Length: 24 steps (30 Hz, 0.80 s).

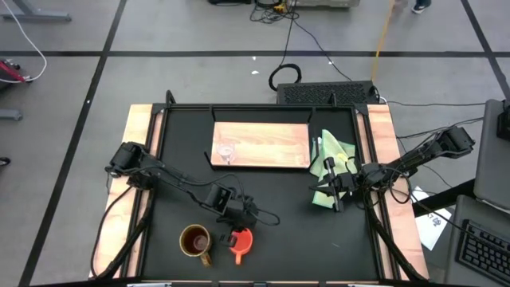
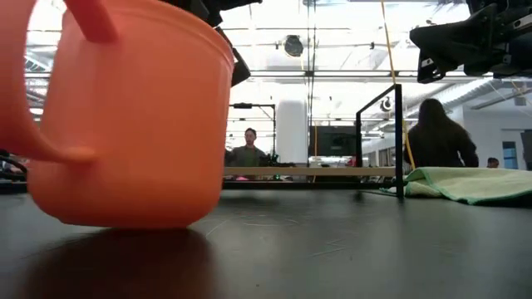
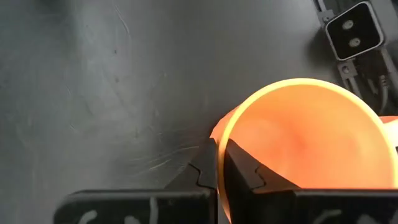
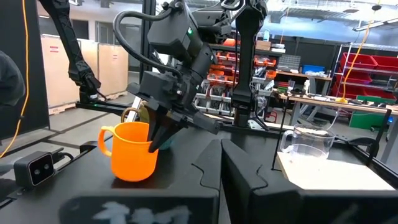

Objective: Stack small to large cups/mugs on shelf
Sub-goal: Put the orange mug on the shelf

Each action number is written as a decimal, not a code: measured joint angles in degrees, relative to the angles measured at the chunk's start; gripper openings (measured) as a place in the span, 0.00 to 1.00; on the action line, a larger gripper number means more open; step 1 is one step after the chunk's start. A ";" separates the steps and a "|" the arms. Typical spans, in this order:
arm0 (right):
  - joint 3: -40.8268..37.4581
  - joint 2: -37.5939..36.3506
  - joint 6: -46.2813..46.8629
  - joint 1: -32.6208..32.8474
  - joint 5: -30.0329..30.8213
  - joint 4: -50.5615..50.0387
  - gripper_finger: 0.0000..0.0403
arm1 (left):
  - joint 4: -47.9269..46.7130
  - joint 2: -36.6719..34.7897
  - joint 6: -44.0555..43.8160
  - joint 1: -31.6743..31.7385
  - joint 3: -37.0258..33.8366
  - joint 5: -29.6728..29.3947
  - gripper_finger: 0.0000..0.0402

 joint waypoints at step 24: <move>0.00 0.09 0.96 0.02 -0.02 -1.28 0.00 | 0.86 -13.04 10.85 1.11 -2.25 -12.68 0.01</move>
